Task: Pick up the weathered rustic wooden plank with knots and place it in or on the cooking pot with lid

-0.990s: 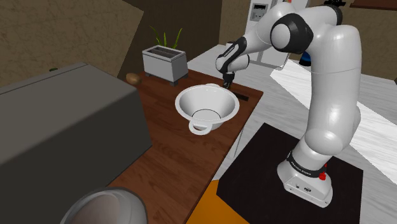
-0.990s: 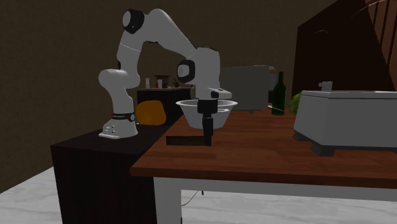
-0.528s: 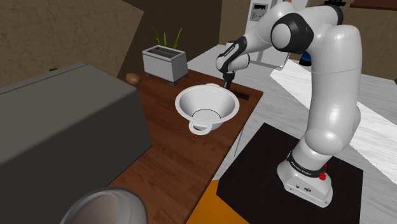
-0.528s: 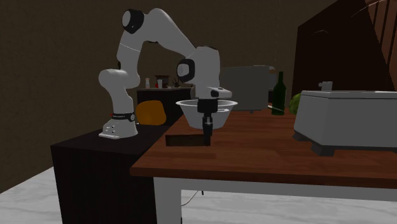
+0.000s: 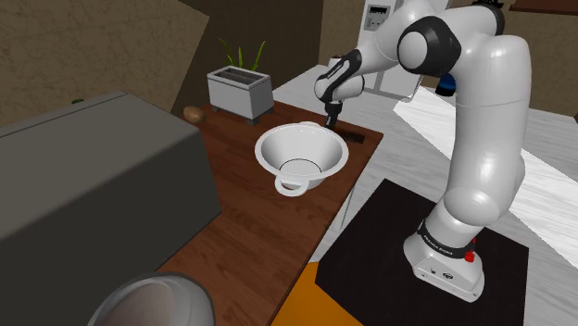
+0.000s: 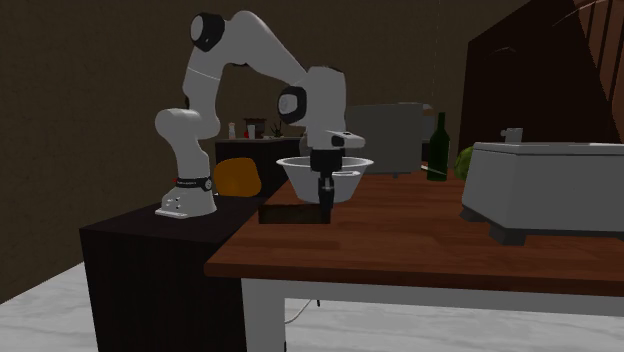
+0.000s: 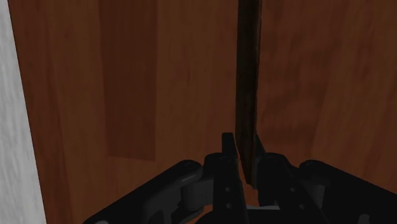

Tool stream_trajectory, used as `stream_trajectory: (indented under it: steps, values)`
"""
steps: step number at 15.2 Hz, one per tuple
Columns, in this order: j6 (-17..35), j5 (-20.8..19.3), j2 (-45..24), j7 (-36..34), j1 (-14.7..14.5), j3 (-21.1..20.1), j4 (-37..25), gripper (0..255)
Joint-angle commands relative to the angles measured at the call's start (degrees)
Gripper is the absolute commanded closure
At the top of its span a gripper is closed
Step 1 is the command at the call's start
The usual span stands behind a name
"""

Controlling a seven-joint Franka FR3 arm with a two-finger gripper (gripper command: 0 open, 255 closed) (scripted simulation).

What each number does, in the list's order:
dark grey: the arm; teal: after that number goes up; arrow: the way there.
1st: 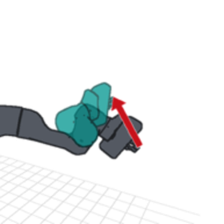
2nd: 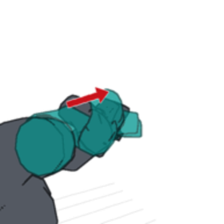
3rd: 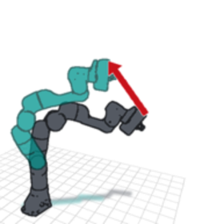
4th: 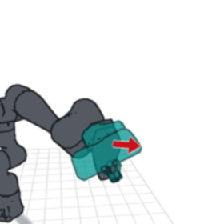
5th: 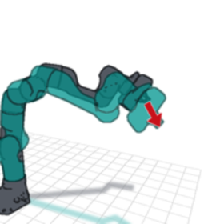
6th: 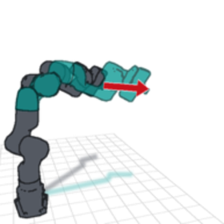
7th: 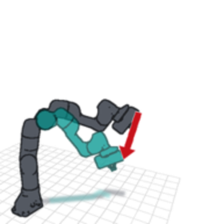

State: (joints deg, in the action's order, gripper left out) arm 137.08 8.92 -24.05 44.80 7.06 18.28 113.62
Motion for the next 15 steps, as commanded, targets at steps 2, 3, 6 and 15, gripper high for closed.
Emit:
stream_trajectory:
  steps: [2,3,6,15]
  values:
    - [-1.71,-0.73,1.62,-0.54,-0.41,0.39,-0.13,255]
    - [-2.32,-0.97,2.13,-0.68,-0.5,0.52,-0.25,255]
    - [-4.17,-1.66,3.61,-1.1,-0.77,0.87,-0.69,255]
    - [-9.94,-3.53,7.59,-2.24,-1.4,1.69,-2.71,255]
